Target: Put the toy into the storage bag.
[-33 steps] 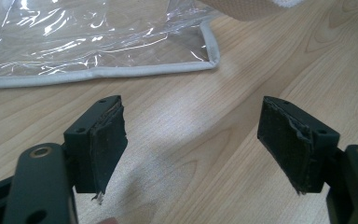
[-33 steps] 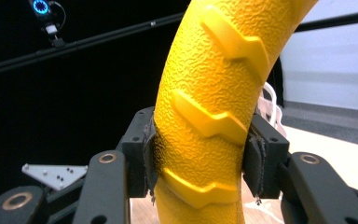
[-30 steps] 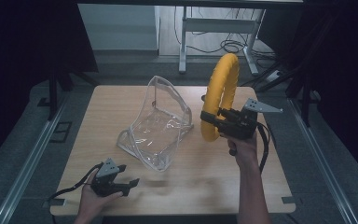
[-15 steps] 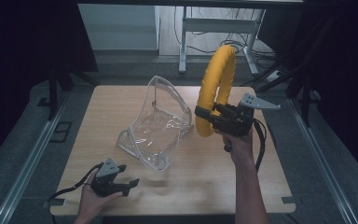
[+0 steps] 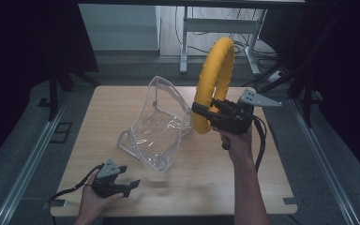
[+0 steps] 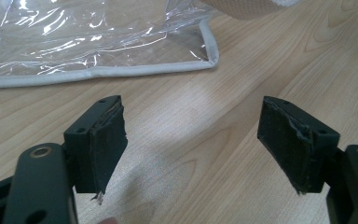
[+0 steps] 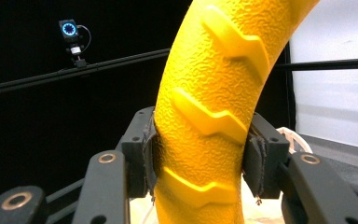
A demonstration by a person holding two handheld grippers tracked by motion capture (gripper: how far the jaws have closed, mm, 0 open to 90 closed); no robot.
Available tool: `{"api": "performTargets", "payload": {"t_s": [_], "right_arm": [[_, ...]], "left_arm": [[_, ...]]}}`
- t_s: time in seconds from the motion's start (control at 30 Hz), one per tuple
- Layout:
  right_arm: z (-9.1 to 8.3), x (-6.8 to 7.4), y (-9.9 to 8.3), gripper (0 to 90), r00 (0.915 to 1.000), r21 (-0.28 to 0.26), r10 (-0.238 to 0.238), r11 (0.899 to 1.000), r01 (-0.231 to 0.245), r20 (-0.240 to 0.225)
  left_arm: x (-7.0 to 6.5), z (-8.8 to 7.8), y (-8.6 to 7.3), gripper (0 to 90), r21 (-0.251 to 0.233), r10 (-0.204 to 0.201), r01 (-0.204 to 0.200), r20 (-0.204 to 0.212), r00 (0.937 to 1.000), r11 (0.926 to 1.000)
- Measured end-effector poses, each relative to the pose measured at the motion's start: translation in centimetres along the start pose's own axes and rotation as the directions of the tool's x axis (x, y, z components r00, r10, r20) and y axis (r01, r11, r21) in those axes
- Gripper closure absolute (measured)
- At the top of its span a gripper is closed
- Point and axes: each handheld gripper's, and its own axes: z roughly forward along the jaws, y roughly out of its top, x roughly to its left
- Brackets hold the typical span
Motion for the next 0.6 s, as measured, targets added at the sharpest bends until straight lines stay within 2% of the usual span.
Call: {"api": "performTargets", "payload": {"t_s": [0.43, 0.6], "right_arm": [[1.0, 1.1, 1.0, 51.3, 0.9996, -0.03, -0.002, 1.0, 0.001, -0.028], [1.6, 1.6, 1.5, 51.3, 0.9989, -0.037, -0.018, 0.999, 0.017, -0.043]], "left_arm": [[0.0, -0.1, 0.0, 23.3, -0.004, 0.0, 0.0, 0.005, 1.0, 1.0], [0.0, -0.1, 0.0, 23.3, -0.003, -0.001, 0.002, 0.006, 1.0, 1.0]]}}
